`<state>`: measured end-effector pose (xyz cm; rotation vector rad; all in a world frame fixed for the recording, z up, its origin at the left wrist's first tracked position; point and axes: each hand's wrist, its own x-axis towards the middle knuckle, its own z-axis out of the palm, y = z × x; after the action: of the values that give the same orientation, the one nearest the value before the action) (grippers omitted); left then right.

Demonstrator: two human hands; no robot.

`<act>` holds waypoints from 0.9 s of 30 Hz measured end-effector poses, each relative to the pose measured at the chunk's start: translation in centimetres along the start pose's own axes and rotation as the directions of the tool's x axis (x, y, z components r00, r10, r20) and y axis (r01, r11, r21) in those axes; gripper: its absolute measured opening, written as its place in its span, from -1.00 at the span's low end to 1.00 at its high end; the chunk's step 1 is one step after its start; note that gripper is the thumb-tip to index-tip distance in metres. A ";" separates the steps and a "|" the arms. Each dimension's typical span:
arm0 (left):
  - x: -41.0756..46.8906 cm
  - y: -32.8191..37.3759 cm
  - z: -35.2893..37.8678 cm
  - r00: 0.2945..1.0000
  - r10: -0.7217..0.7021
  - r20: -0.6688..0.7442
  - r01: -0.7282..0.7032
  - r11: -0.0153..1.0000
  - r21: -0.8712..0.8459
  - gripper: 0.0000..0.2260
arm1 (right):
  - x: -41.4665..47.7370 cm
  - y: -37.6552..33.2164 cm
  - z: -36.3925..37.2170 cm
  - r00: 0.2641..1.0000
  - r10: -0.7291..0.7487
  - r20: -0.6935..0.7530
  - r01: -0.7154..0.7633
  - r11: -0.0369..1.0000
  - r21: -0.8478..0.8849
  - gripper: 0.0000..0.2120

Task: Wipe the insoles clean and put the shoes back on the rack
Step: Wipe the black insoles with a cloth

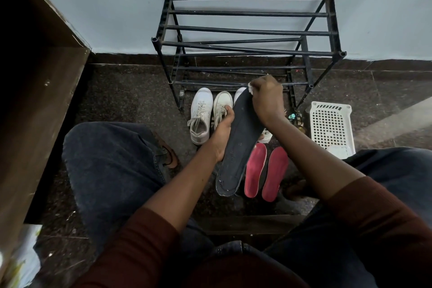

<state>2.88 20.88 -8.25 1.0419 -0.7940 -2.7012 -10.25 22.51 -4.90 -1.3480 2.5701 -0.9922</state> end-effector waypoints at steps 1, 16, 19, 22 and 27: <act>0.0 0.0 -0.1 1.000 0.008 -0.016 -0.007 0.999 0.031 -0.37 | -0.3 -0.3 0.1 0.997 -0.064 0.034 0.064 0.998 0.022 -0.81; -0.5 0.2 -0.8 0.999 -0.051 0.004 0.051 0.998 0.024 -0.20 | 1.2 1.3 -0.9 0.967 -0.059 0.247 0.102 0.981 -0.163 -0.72; -0.3 0.5 -0.7 0.999 -0.041 -0.032 0.044 0.996 0.082 -0.18 | 0.1 0.1 -0.6 0.954 -0.134 0.267 0.165 0.981 -0.099 -0.73; 0.0 0.5 -0.5 0.988 0.044 -0.151 -0.017 0.985 0.174 -0.27 | -1.9 -1.7 0.1 0.911 -0.282 0.302 0.298 0.955 -0.008 -0.73; 0.3 0.5 -1.4 0.973 0.124 -0.195 -0.074 0.967 0.245 -0.26 | -3.7 -2.2 0.1 0.886 -0.332 0.324 0.335 0.941 0.048 -0.71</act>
<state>3.60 19.77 -9.04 1.2731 -1.1139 -2.4047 -6.37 24.36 -4.58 -1.8261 2.1451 -0.7133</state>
